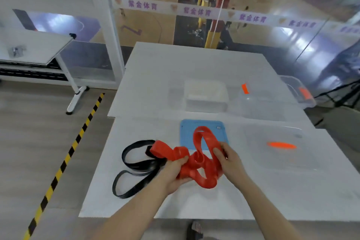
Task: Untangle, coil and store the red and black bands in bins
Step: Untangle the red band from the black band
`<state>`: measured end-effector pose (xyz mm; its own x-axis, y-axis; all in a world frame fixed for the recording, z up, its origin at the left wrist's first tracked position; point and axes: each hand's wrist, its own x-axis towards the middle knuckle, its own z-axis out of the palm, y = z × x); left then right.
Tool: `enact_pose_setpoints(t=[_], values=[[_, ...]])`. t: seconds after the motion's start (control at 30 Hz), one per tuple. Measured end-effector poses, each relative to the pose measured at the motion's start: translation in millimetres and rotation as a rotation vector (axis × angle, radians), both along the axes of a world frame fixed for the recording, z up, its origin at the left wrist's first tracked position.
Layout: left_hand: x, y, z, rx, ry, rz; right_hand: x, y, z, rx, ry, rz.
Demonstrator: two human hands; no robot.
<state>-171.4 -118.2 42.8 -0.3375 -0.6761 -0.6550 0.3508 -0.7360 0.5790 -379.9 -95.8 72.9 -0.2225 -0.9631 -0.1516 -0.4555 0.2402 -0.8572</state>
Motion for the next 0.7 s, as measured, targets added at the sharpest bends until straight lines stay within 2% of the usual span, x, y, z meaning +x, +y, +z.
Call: enact_pose_setpoints(t=[0.27,0.4,0.5,0.57,0.7], values=[[-83,24,-45,0.162,-0.014,-0.013,-60,16,-40,0.072,0.083,0.033],[-109,29,-73,0.249,-0.071,0.018,-76,5,-72,0.146,0.013,0.020],[-115,28,-89,0.317,-0.205,0.025,-85,-5,-86,0.187,-0.033,0.026],[-116,29,-97,0.321,-0.315,-0.046,-92,-8,-98,0.243,-0.039,0.083],[-119,39,-115,0.195,-0.581,-0.276,-110,-4,-126,0.391,0.130,0.292]])
